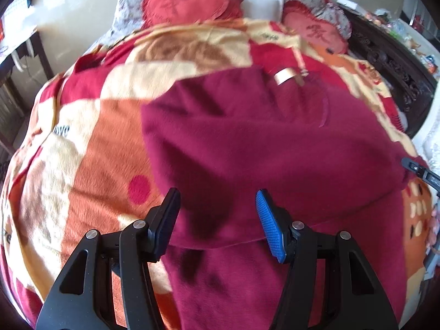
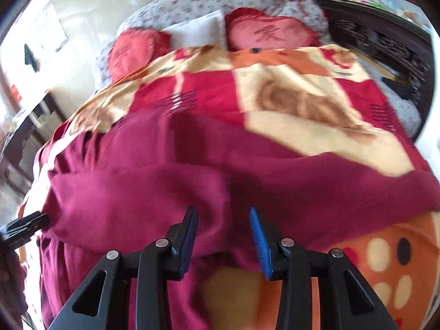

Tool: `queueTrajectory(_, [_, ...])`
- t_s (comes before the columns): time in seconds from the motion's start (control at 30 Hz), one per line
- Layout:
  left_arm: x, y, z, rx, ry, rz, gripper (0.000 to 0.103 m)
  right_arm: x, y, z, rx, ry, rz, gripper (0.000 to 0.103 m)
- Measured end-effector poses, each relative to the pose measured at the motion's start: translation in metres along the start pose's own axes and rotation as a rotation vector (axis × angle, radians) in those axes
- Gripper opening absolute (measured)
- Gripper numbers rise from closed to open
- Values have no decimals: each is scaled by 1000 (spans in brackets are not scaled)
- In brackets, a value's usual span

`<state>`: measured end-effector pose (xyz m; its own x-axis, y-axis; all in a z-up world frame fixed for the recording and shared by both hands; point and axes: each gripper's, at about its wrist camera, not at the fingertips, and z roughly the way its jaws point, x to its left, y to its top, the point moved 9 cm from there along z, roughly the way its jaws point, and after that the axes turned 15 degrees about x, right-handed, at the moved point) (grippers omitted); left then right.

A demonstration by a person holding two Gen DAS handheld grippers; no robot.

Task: Fold small clothes

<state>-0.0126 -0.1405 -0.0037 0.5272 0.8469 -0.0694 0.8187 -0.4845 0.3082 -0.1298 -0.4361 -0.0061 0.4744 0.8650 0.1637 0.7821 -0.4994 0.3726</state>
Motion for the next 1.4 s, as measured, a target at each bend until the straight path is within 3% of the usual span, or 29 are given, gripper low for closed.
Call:
queueTrajectory(0.23, [-38, 4, 1, 18, -25, 79, 57, -110, 16, -14, 5, -149, 220, 42])
queueTrajectory(0.43, [-58, -2, 12, 48, -22, 116, 57, -156, 34, 2, 92, -251, 197, 42])
queueTrajectory(0.53, [-55, -2, 14, 47, -15, 118, 57, -174, 18, 2, 133, -374, 194, 42])
queueTrajectory(0.67, [-46, -2, 20, 61, -20, 94, 57, -190, -21, -10, 121, -406, 233, 42])
queueTrajectory(0.87, [-37, -4, 23, 67, -37, 69, 57, -215, -67, -44, 83, -348, 393, 42])
queueTrajectory(0.9, [-37, -4, 23, 66, -37, 67, 57, -218, -71, -52, 52, -306, 433, 42])
queueTrajectory(0.97, [-36, -5, 24, 72, -38, 63, 57, -231, -72, -64, -13, -209, 529, 46])
queueTrajectory(1.2, [-34, -7, 28, 82, -26, 60, 57, -268, -74, -65, -114, 13, 774, 47])
queueTrajectory(1.33, [-33, -6, 30, 85, -25, 52, 57, -277, -70, -67, -175, 89, 855, 48])
queueTrajectory(1.4, [-34, -6, 29, 83, -24, 54, 57, -285, -72, -66, -188, 80, 897, 49])
